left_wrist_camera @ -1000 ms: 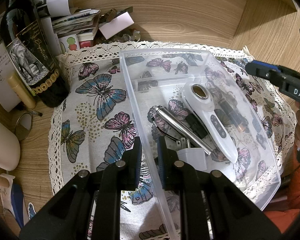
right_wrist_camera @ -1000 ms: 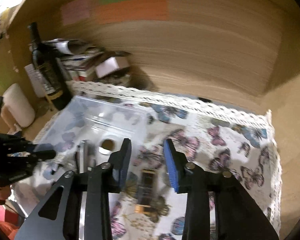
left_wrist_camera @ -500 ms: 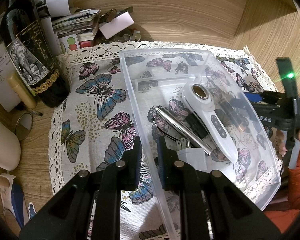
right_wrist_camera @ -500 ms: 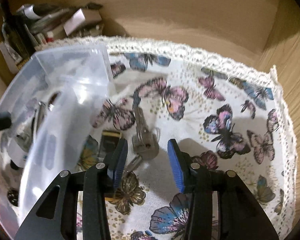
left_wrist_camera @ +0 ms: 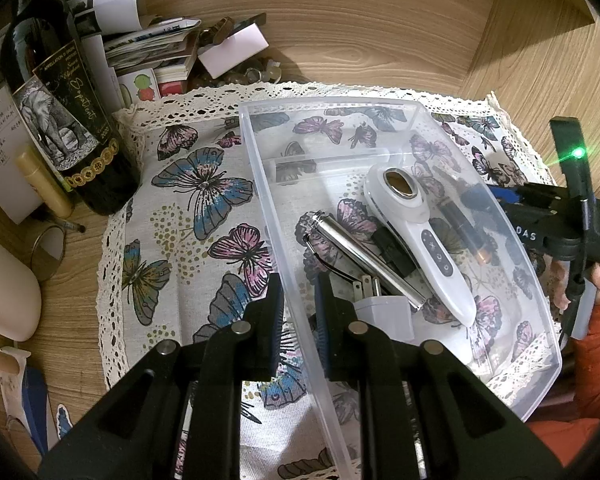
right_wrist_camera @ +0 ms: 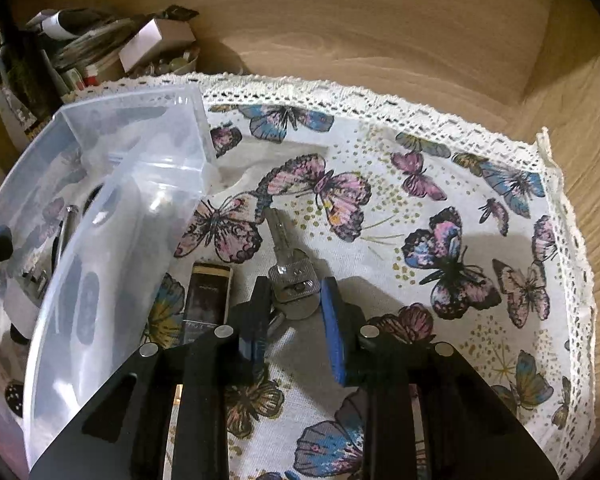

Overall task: Organize rigid objects
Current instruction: 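Grasp the silver key on the cloth with the right tool, then carry the key into the clear box and open the right tool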

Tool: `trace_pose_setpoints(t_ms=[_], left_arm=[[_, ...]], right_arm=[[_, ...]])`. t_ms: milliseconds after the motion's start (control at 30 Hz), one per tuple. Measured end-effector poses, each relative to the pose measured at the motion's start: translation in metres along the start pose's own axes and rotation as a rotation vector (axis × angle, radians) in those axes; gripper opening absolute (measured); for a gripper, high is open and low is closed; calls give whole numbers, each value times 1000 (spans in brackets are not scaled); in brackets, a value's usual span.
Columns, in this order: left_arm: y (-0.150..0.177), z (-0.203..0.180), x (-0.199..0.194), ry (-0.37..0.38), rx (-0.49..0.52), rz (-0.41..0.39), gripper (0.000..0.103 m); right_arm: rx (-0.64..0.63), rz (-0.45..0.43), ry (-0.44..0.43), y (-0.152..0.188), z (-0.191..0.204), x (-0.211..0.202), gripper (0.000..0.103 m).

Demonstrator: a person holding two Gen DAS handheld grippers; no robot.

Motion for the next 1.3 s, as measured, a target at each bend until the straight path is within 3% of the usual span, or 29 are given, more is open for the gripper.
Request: trace_pose_setpoints(t_ms=[400, 767, 1033, 1300], left_arm=[[0, 0, 0, 0, -1, 0, 15], [0, 0, 0, 0, -1, 0, 15], [0, 0, 0, 1, -2, -1, 15], [0, 0, 0, 4, -3, -3, 15]], right_arm=[[-5, -157, -30, -21, 2, -63, 23], [-115, -292, -69, -44, 50, -106, 23], [-204, -293, -114, -45, 96, -100, 23], [-278, -208, -153, -39, 130, -74, 23]])
Point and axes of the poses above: each gripper's, at about its wrist camera, not at the fingertips, and x roughly the way its jaws point, z to its left, y to its underside, the point moved 10 cm from there along x, roughly the way its jaws point, and after that the axes turned 14 degrees about z, right-handed, at the moved point
